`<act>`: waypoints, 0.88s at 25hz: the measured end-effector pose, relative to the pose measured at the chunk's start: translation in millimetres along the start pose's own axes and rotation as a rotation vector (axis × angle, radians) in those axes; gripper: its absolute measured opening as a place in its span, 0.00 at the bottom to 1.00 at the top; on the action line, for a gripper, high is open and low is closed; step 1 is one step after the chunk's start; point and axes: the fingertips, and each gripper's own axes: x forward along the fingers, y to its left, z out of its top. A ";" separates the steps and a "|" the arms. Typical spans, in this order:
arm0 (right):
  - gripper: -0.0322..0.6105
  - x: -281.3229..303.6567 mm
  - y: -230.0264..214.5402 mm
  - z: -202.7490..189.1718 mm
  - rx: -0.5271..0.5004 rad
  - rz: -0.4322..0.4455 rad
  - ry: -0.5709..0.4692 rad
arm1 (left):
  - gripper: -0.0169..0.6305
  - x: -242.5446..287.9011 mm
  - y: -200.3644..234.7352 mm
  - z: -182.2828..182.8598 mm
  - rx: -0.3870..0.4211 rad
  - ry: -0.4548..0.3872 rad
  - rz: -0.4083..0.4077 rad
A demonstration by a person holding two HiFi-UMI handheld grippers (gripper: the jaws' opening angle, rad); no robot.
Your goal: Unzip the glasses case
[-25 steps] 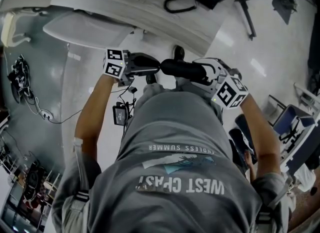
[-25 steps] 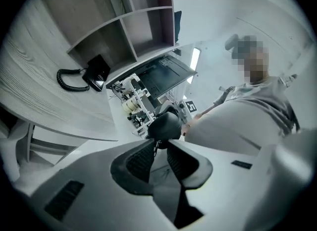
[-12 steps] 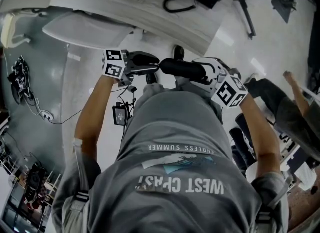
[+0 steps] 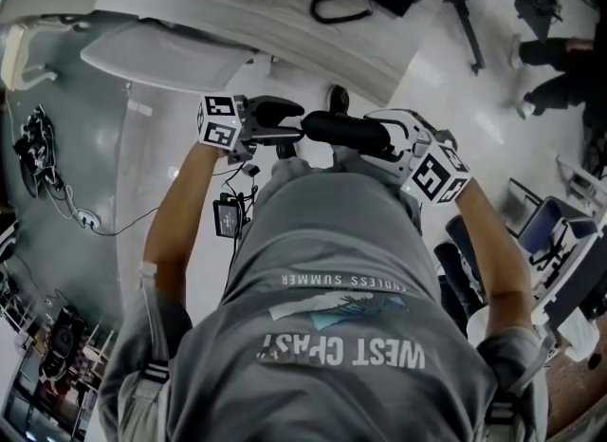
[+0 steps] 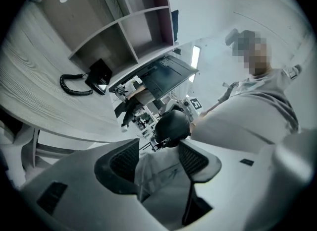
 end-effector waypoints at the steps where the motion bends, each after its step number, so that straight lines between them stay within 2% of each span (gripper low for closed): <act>1: 0.48 0.0 -0.4 1.4 0.004 0.002 -0.011 | 0.40 -1.0 0.3 1.9 -0.001 -0.014 -0.003; 6: 0.48 -0.8 1.0 5.4 0.016 0.015 -0.022 | 0.40 0.9 -18.8 12.0 -0.009 -0.065 -0.121; 8: 0.48 -0.3 2.9 3.9 0.020 0.019 -0.018 | 0.34 1.0 -22.7 11.3 -0.014 -0.065 -0.144; 12: 0.48 -0.5 1.8 1.9 0.026 0.017 -0.022 | 0.23 -3.1 -18.8 7.6 -0.018 -0.045 -0.128; 17: 0.48 -1.9 1.0 0.7 0.033 0.024 0.004 | 0.17 -7.8 -16.7 8.2 -0.016 -0.034 -0.109; 22: 0.48 0.5 0.4 -0.4 0.028 0.017 -0.003 | 0.07 -8.2 -7.5 4.5 -0.008 -0.004 -0.040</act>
